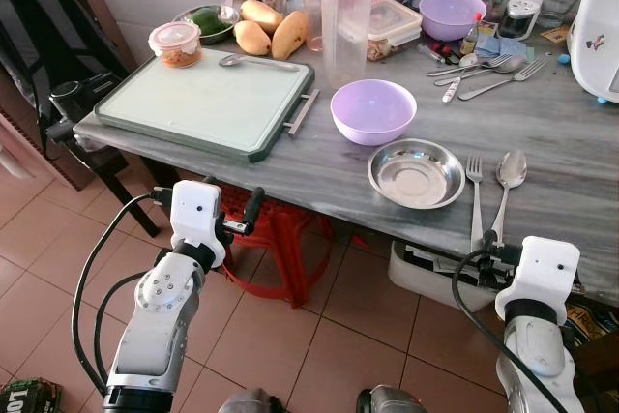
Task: Setting the table
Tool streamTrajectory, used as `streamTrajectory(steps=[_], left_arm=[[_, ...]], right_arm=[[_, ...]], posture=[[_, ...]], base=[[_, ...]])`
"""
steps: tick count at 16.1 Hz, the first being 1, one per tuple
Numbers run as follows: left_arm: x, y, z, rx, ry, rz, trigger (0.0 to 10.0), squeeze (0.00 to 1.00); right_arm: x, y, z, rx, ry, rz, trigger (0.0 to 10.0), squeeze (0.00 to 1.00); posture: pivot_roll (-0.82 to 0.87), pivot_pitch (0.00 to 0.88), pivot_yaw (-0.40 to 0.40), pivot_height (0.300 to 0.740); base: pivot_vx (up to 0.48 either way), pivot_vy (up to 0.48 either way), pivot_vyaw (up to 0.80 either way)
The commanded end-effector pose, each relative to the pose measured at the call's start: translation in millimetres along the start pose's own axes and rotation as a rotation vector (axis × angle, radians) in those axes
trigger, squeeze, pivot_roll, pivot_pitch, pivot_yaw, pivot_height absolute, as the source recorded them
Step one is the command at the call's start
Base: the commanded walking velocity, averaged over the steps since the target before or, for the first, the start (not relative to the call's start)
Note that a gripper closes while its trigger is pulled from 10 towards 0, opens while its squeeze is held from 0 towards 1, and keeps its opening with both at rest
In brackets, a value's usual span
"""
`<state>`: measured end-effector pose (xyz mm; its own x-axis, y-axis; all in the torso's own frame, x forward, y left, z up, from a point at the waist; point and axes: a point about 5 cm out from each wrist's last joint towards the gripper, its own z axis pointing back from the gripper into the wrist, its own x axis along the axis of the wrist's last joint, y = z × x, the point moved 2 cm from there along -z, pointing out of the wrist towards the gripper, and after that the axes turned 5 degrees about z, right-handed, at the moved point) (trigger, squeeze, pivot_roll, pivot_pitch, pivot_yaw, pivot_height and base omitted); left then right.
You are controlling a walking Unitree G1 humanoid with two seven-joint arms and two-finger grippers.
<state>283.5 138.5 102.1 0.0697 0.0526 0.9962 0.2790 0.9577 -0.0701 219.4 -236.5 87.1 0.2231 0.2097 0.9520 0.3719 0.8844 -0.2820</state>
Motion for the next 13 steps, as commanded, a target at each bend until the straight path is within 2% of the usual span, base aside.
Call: streamTrajectory(steps=[1,6,11,13], left_arm=[[0.6,2.6,-0.3,0.007,0.001,-0.014,10.0,0.0],[1.0,3.2,-0.3,0.008,0.001,-0.016,10.0,0.0],[0.8,3.0,0.3,0.005,0.003,-0.016,10.0,0.0],[0.9,3.1,-0.2,0.006,0.003,-0.016,10.0,0.0]], right_arm=[[0.2,-2.1,-5.2,-0.013,0.012,-0.023,10.0,0.0],[-9.2,0.4,-11.9,0.008,0.078,-0.059,10.0,0.0],[-22.4,2.2,-5.8,0.024,0.153,-0.084,10.0,0.0],[-22.8,-0.3,-4.1,0.017,0.156,-0.068,10.0,0.0]], posture=[[-0.02,0.023,0.077,0.74],[-0.01,0.024,0.079,0.74],[-0.02,0.026,0.079,0.74],[-0.02,0.026,0.079,0.74]], base=[[0.0,0.0,0.0],[0.0,0.0,0.0],[0.0,0.0,0.0],[0.0,0.0,0.0]])
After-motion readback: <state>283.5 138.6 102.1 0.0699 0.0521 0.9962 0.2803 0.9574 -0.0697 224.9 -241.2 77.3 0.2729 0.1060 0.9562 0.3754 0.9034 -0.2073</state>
